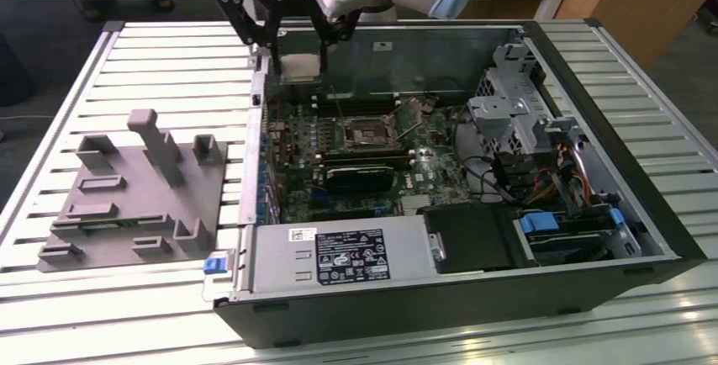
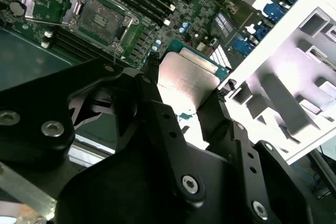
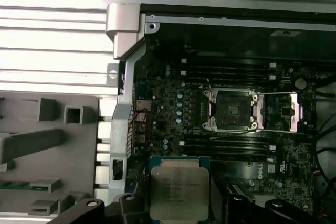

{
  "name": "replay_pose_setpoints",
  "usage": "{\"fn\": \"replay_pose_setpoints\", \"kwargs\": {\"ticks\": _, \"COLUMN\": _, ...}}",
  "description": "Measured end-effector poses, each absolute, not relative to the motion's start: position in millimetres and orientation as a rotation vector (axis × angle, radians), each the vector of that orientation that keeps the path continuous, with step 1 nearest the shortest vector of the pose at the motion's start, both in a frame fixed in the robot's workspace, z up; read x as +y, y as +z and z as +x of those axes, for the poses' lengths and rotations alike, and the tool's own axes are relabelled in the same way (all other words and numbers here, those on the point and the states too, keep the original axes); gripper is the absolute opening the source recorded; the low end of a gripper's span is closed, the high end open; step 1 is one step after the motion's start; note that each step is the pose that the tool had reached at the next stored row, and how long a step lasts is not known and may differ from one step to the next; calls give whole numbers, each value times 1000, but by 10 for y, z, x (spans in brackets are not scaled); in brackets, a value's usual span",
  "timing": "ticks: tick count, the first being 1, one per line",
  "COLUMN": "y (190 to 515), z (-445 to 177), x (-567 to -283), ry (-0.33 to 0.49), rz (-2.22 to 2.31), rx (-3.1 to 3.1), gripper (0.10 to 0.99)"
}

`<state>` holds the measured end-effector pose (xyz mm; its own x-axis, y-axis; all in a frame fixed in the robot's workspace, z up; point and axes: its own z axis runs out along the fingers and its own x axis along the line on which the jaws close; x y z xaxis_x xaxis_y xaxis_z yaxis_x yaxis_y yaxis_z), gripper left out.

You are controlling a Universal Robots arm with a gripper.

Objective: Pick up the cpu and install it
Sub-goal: 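Pick up the cpu and move it towards the insertion slot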

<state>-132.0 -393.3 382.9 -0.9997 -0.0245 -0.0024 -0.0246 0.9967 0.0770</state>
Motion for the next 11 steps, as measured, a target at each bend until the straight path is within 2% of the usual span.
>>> {"fn": "replay_pose_setpoints", "kwargs": {"ticks": 11, "y": 3828, "z": -1106, "x": -3857, "ry": 123, "rz": -48, "rx": 3138, "gripper": 541}}
